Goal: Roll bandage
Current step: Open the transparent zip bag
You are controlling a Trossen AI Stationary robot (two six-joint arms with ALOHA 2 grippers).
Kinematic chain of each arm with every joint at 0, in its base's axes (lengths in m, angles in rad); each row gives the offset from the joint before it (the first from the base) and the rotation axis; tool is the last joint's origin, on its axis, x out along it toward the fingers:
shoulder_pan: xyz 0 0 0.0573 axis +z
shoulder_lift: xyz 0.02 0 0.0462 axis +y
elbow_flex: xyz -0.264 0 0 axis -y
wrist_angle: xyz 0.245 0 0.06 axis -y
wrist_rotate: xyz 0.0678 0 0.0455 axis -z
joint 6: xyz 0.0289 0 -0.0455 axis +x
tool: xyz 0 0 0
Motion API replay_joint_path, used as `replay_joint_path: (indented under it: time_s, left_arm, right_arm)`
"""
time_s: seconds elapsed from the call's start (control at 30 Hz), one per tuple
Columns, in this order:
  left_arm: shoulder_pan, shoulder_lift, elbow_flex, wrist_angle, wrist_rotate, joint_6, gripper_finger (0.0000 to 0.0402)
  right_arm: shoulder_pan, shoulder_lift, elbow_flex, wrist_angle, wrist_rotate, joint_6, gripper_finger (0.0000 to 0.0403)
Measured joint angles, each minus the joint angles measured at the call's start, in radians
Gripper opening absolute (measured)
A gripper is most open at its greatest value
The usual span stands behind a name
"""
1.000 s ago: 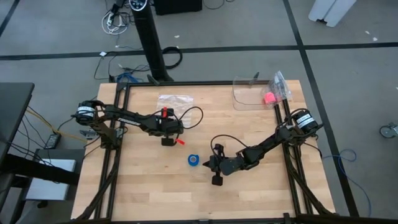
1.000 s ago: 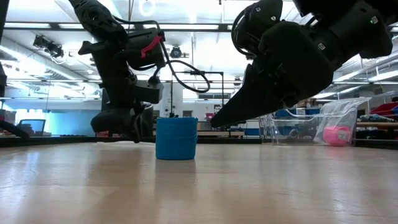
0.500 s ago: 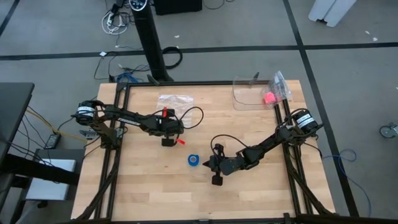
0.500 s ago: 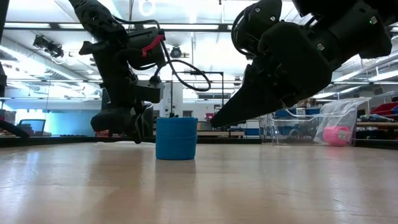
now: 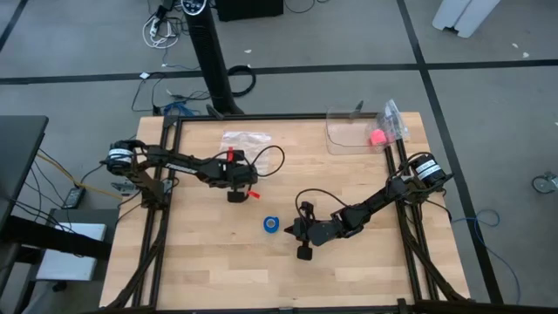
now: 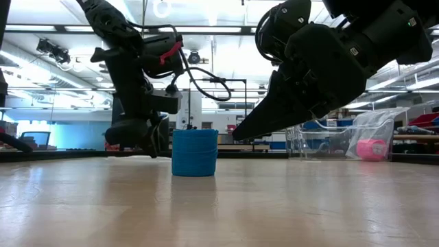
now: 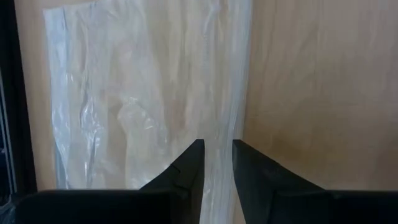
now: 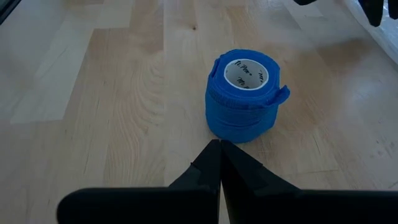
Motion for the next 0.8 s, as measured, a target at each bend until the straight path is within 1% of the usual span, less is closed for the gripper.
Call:
replay_joint_path:
  time_s: [0.13, 0.3, 0.6, 0.7, 0.8]
  left_arm:
    - [0.001, 0.026, 0.001, 0.015, 0.018, 0.004, 0.009]
    - [0.0, 0.069, 0.006, 0.027, -0.004, 0.006, 0.009]
    - [-0.001, 0.078, 0.025, 0.012, -0.008, 0.006, 0.0089]
    - [0.0, 0.08, 0.037, -0.001, 0.002, 0.006, 0.0084]
    - [0.0, 0.082, 0.051, -0.023, 0.019, 0.006, 0.0069]
  right_arm:
    - [0.005, 0.0, 0.0, 0.0, 0.0, 0.0, 0.0011]
    - [0.007, 0.0, 0.0, 0.0, 0.0, 0.0, 0.0011]
    - [0.007, 0.0, 0.0, 0.0, 0.0, -0.001, 0.0011]
    - [0.01, 0.0, 0.0, 0.0, 0.0, -0.001, 0.0011]
    - [0.02, 0.0, 0.0, 0.0, 0.0, -0.001, 0.0011]
